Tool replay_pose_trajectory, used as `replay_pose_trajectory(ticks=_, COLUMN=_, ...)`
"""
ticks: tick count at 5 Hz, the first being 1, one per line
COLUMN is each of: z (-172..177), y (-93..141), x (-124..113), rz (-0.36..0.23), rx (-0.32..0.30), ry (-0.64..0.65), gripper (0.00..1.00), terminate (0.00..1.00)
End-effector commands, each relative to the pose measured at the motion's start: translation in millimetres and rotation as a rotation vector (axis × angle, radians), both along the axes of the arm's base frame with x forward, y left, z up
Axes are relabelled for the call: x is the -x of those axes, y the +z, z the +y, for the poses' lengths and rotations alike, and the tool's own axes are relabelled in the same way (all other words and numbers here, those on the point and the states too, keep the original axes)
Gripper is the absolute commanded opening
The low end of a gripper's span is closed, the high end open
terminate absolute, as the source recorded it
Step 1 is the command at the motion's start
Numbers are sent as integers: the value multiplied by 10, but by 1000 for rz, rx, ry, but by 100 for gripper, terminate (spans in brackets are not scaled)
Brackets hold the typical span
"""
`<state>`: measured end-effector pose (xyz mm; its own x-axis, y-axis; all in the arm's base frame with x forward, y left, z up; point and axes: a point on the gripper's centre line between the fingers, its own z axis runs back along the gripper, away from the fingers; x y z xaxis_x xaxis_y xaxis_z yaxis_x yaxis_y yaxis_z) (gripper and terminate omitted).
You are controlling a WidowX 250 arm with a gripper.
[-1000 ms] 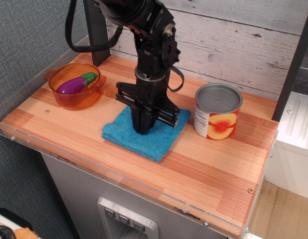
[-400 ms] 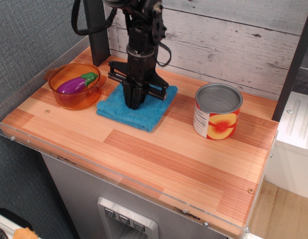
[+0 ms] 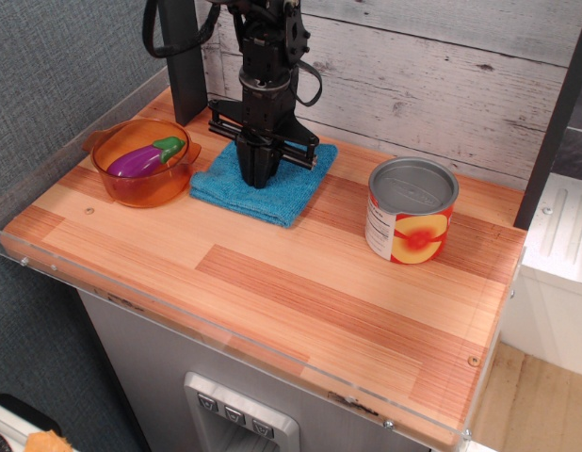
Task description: Move the cloth to the top center.
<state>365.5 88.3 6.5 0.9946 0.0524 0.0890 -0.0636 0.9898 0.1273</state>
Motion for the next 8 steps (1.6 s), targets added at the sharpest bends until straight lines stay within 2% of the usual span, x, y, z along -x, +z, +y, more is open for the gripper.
replay_pose_trajectory(ticks=1, z=-28, y=-171, x=-78, rz=25, rx=23, ry=-20, gripper=0, terminate=0)
replay_pose_trajectory(ticks=2, z=-54, y=-134, x=-123, rz=14, rx=34, ry=-28, gripper=0, terminate=0)
replay_pose_trajectory(ticks=3, z=-51, y=-69, x=-149, rz=0, rx=33, ry=-22, gripper=100, terminate=0)
replay_pose_trajectory(ticks=6, z=-52, y=333, x=-197, rz=-95, rx=3, ry=-28, gripper=100, terminate=0)
replay_pose_trajectory(ticks=7, z=-84, y=536, x=-212, rz=-143, rx=8, ry=-30, gripper=100, terminate=0)
replay_pose_trajectory(ticks=8, z=-61, y=665, x=-201, rz=-155, rx=-16, ry=-7, gripper=100, terminate=0)
